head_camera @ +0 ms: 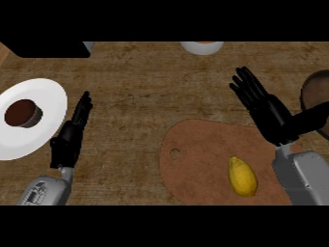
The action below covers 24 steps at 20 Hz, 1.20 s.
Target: Pick the lemon from the cutting board and place it in the pan
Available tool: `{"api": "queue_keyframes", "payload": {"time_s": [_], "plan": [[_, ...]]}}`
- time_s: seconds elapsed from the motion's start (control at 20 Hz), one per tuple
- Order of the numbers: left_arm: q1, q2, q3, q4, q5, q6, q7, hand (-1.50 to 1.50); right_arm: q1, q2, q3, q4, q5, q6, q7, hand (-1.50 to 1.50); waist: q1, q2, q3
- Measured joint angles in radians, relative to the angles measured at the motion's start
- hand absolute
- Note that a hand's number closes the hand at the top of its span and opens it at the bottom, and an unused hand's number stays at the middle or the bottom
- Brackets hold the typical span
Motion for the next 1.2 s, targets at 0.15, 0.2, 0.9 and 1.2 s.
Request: {"api": "queue_keyframes", "payload": {"time_s": [0.15, 0.2, 0.9, 1.2], "plan": [[-0.023, 0.020, 0.029, -0.019, 0.008, -0.001, 0.034, 0.00, 0.001, -0.029, 0.032, 0.019, -0.007, 0.124, -0.014, 1.50, -0.005, -0.017, -0.010], [-0.028, 0.030, 0.040, -0.028, 0.013, -0.005, 0.038, 0.00, -0.004, -0.041, 0.053, 0.029, -0.004, 0.179, -0.025, 1.50, 0.000, -0.019, -0.012], [-0.067, 0.092, 0.146, -0.086, 0.102, -0.050, 0.145, 0.00, 0.140, -0.434, -0.107, -0.010, 0.334, 0.352, -0.600, -1.50, -0.037, -0.036, -0.019], [-0.056, 0.095, 0.153, -0.103, 0.105, -0.062, 0.155, 0.00, 0.127, -0.642, -0.150, -0.108, 0.415, 0.393, -0.569, -1.50, -0.031, -0.037, -0.022]]}}
